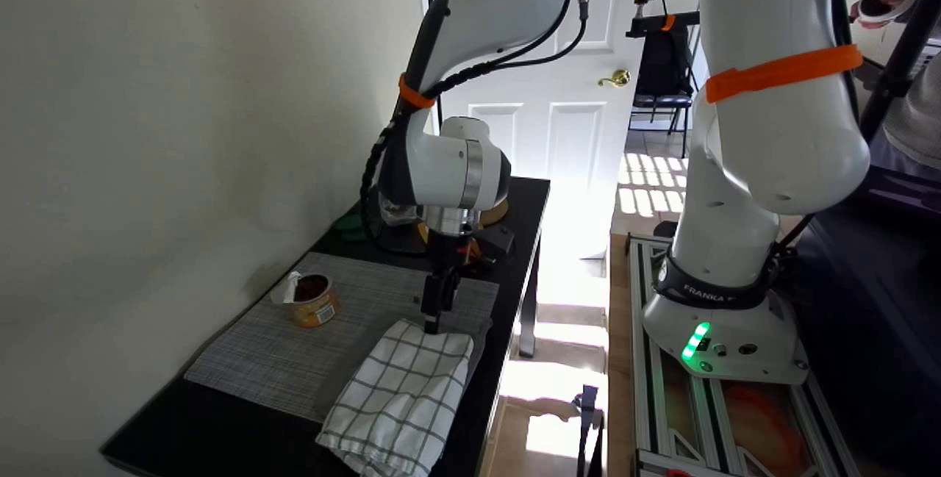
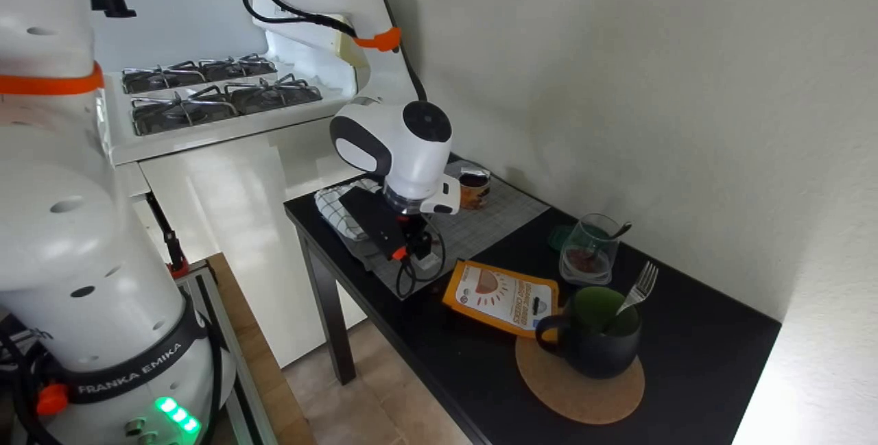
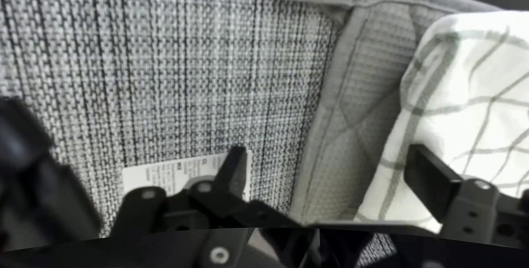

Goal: Move the white towel backwards.

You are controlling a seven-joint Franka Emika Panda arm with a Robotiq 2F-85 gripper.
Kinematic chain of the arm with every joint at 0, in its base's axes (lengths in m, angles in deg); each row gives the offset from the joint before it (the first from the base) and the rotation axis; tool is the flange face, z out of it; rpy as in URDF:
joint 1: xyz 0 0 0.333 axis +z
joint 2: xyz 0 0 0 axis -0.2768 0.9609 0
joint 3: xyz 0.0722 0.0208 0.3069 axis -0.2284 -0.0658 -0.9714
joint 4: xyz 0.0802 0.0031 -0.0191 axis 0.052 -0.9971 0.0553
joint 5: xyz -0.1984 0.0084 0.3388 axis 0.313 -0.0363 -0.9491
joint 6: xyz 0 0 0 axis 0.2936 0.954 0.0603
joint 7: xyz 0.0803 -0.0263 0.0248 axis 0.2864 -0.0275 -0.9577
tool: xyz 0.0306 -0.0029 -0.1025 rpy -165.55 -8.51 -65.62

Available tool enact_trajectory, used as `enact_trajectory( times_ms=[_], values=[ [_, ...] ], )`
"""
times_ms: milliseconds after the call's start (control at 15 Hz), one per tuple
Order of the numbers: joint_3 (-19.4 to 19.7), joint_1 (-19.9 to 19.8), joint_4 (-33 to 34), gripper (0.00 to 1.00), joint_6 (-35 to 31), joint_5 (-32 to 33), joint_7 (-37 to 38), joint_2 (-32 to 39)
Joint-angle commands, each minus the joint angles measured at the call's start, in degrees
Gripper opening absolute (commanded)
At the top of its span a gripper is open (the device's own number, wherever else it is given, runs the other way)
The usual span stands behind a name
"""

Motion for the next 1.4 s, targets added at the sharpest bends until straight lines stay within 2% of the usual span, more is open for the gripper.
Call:
enact_trajectory(
  times_ms=[0, 200, 533, 933, 1333],
  values=[
    [0.5, 0.4, -4.8, 0.98, 4.1, 4.1, 6.9, -7.1],
    [0.3, 0.1, -6.4, 1.00, 6.6, 5.6, 9.6, -10.9],
    [-1.8, 1.6, -6.6, 1.00, -0.6, -3.0, 6.8, -12.5],
    [-3.7, 3.5, -5.7, 1.00, -7.9, -3.3, 10.6, -8.4],
    [-3.9, 3.0, -3.2, 1.00, -5.0, -4.7, 9.2, -3.4]
  ],
)
